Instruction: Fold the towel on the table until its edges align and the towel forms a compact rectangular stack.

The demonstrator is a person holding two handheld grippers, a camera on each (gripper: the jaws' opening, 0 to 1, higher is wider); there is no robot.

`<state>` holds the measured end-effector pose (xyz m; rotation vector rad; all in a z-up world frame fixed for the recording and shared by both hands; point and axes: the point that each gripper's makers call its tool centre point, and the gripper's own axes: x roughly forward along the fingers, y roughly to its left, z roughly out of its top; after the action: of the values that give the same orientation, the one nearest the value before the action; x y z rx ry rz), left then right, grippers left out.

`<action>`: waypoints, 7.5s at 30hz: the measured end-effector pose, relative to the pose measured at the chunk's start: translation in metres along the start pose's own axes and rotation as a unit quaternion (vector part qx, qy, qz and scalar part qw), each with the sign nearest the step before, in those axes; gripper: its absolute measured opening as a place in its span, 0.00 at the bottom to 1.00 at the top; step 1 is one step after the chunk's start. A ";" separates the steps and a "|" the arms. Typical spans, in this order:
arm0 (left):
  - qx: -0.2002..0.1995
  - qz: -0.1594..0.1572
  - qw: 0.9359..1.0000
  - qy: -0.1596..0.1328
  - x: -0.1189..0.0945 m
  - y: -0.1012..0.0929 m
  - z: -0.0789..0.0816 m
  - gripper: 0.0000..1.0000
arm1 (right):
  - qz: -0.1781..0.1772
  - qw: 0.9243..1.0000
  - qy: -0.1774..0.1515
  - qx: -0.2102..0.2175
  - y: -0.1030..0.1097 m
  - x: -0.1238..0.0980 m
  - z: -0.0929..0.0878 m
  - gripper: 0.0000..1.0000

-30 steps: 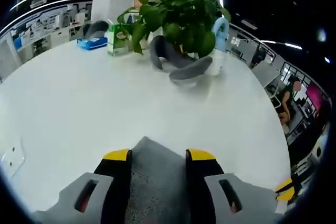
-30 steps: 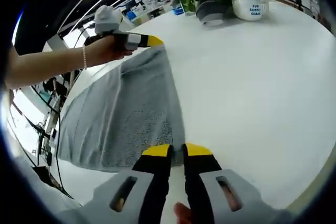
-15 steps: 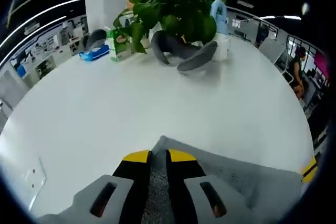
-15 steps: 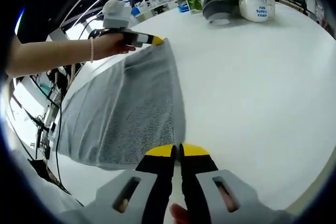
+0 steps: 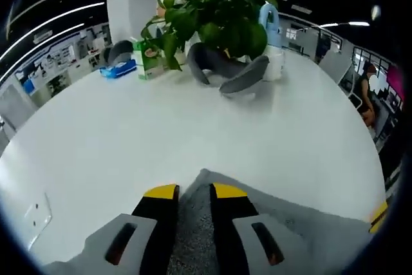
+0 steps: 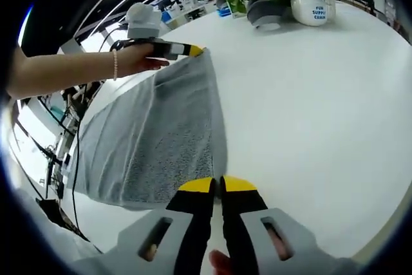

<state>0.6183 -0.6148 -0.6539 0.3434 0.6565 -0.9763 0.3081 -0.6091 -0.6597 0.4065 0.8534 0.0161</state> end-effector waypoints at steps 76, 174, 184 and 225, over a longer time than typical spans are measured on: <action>-0.019 -0.075 0.995 -0.069 -0.019 -0.096 0.106 0.06 | -0.049 0.994 -0.094 -0.025 -0.045 -0.106 0.068 0.00; -0.103 0.082 0.974 -0.186 -0.356 0.156 -0.052 0.06 | 0.196 0.941 -0.061 -0.271 0.355 -0.085 0.004 0.00; -0.117 0.095 0.971 -0.188 -0.384 0.182 -0.083 0.06 | 0.224 0.935 -0.037 -0.272 0.382 -0.076 -0.009 0.00; -0.155 0.123 0.961 -0.191 -0.424 0.253 -0.145 0.06 | 0.317 0.869 0.027 -0.378 0.495 -0.028 -0.050 0.00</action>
<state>0.6154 -0.1261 -0.4924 -0.0431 0.3918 -0.6616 0.3254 -0.1400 -0.4924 -0.0762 0.6695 0.9522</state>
